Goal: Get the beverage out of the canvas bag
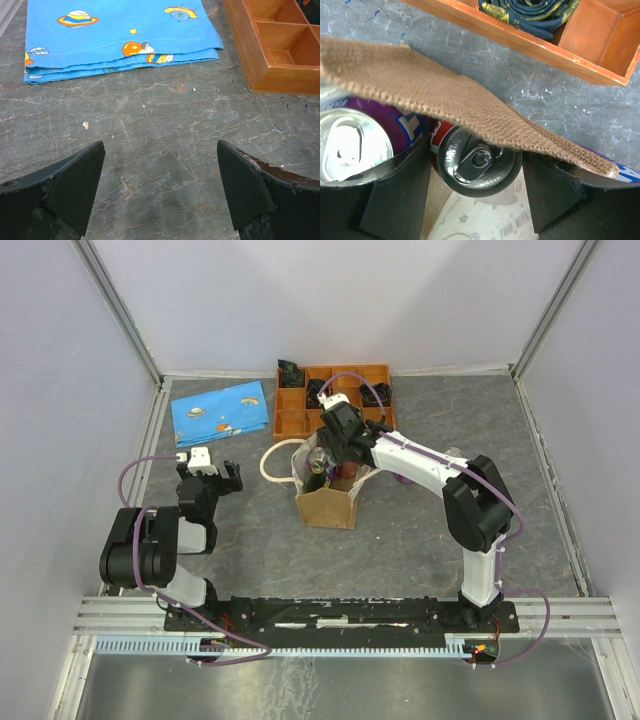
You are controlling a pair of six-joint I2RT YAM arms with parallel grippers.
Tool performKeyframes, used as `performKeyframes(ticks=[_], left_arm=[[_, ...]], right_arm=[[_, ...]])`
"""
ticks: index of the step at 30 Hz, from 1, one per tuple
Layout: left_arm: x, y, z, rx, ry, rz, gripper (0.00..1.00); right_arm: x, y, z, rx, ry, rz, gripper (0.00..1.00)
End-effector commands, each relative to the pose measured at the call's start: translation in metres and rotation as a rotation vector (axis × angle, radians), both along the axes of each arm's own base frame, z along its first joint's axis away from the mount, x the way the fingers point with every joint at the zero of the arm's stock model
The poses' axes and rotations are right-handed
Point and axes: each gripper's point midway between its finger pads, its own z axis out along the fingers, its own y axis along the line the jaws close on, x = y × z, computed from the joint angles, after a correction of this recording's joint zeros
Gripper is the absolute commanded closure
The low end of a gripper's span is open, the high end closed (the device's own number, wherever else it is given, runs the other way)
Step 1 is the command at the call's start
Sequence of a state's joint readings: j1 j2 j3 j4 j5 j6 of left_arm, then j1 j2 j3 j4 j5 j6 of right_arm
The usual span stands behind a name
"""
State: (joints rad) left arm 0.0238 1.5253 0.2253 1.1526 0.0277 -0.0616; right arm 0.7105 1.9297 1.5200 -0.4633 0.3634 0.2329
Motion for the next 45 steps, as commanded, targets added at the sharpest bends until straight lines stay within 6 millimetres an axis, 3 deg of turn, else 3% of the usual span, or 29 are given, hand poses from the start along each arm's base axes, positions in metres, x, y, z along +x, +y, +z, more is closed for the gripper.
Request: performKeyframes(ticks=[1, 6, 13, 16, 19, 23, 28, 32, 38, 45], left_arm=[[0.004, 0.002, 0.013, 0.038, -0.048, 0.001, 0.01], [0.004, 0.002, 0.013, 0.038, -0.048, 0.001, 0.01], [0.004, 0.002, 0.013, 0.038, -0.048, 0.002, 0.01], [0.004, 0.002, 0.013, 0.038, -0.048, 0.001, 0.01], [0.004, 0.001, 0.012, 0.038, -0.047, 0.000, 0.01], [0.004, 0.002, 0.013, 0.039, -0.047, 0.002, 0.01], [0.004, 0.002, 0.013, 0.038, -0.048, 0.000, 0.01], [0.004, 0.002, 0.012, 0.038, -0.046, 0.001, 0.01], [0.004, 0.002, 0.013, 0.038, -0.048, 0.001, 0.01], [0.004, 0.002, 0.012, 0.037, -0.047, 0.001, 0.01]], right_arm=[[0.005, -0.012, 0.075, 0.034, -0.152, 0.008, 1.00], [0.005, -0.008, 0.133, 0.133, -0.282, 0.050, 1.00], [-0.007, -0.016, 0.193, 0.219, -0.399, 0.066, 1.00], [-0.019, -0.032, 0.222, 0.249, -0.474, 0.047, 1.00], [-0.036, -0.059, 0.254, 0.268, -0.565, -0.004, 1.00], [-0.059, -0.103, 0.271, 0.249, -0.647, -0.107, 1.00], [-0.087, -0.165, 0.259, 0.166, -0.684, -0.303, 1.00], [-0.105, -0.195, 0.229, 0.101, -0.644, -0.406, 1.00], [-0.120, -0.211, 0.168, 0.043, -0.553, -0.472, 1.00], [-0.130, -0.216, 0.117, 0.035, -0.479, -0.509, 1.00]])
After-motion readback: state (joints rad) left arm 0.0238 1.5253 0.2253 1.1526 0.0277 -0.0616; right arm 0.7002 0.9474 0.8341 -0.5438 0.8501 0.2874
